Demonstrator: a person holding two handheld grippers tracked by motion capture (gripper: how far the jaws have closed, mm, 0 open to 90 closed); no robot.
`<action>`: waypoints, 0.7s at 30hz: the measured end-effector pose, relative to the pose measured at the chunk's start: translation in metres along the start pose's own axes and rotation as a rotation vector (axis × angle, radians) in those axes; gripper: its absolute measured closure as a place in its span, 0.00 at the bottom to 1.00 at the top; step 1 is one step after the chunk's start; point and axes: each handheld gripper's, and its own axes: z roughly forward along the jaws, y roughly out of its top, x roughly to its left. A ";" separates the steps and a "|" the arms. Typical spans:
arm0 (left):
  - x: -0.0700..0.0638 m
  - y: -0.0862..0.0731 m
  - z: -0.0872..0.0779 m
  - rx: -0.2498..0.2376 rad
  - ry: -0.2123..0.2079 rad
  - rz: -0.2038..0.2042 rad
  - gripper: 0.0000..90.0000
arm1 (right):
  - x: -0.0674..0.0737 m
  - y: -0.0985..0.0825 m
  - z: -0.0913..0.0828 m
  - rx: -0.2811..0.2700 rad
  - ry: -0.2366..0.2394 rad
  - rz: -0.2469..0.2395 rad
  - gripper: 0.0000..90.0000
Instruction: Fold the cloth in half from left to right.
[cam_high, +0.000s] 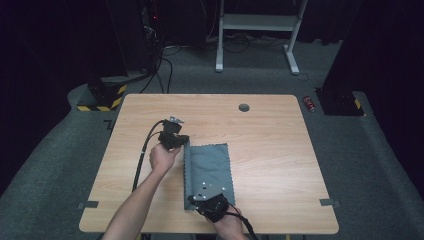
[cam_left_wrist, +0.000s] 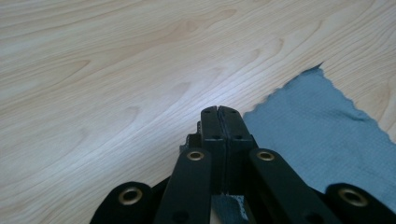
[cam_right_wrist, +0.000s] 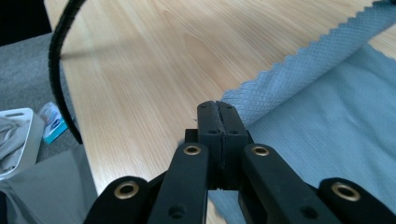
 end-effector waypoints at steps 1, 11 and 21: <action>-0.003 0.001 0.003 0.001 -0.008 -0.004 1.00 | -0.004 -0.007 -0.006 -0.004 -0.015 0.015 1.00; -0.035 0.017 0.028 0.014 -0.051 0.039 1.00 | -0.017 -0.033 -0.025 -0.006 -0.063 0.088 1.00; -0.056 0.023 0.053 0.036 -0.084 0.049 0.99 | -0.026 -0.055 -0.041 0.000 -0.111 0.136 1.00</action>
